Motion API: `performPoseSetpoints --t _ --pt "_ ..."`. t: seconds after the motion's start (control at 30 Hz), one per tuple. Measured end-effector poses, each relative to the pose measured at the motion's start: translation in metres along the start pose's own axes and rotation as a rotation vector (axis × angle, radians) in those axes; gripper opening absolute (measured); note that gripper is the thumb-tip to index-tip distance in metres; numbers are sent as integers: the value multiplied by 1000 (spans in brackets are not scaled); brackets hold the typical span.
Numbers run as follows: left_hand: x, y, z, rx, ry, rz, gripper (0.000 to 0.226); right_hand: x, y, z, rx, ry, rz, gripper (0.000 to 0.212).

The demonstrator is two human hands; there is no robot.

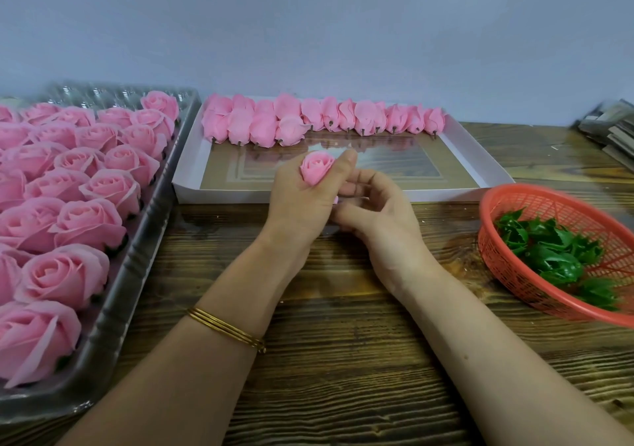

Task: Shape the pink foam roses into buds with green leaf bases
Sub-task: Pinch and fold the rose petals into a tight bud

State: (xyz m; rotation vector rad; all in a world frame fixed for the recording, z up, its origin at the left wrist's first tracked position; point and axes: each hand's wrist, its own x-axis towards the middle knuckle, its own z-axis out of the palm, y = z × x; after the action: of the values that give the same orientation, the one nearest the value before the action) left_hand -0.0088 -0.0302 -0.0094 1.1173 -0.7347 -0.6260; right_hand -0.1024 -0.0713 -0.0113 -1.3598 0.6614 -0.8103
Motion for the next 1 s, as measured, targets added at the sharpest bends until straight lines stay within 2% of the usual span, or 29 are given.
performPoseSetpoints --t 0.13,0.3,0.47,0.6,0.73,0.83,0.93,1.0 --pt "0 0 1 -82 -8 -33 31 -2 2 1 -81 -3 -69 35" --pt "1 -1 0 -57 -31 -43 33 -1 2 2 -71 -27 -103 28" --pt "2 -2 -4 -30 -120 -35 33 0 1 0 -30 -73 -83 31" --pt "4 -1 -8 -23 -198 -54 13 1 2 -3 47 -136 -15 28" --pt "3 0 -10 -28 -238 -53 39 3 0 -6 84 -197 62 22" --pt "2 -1 -8 -22 -213 -55 40 3 0 -7 104 -216 72 19" --pt "4 -4 -8 -28 -158 -84 40 2 1 -5 79 -183 18 28" --pt "4 -4 -8 -17 -139 -99 27 2 1 -3 35 -127 -19 37"
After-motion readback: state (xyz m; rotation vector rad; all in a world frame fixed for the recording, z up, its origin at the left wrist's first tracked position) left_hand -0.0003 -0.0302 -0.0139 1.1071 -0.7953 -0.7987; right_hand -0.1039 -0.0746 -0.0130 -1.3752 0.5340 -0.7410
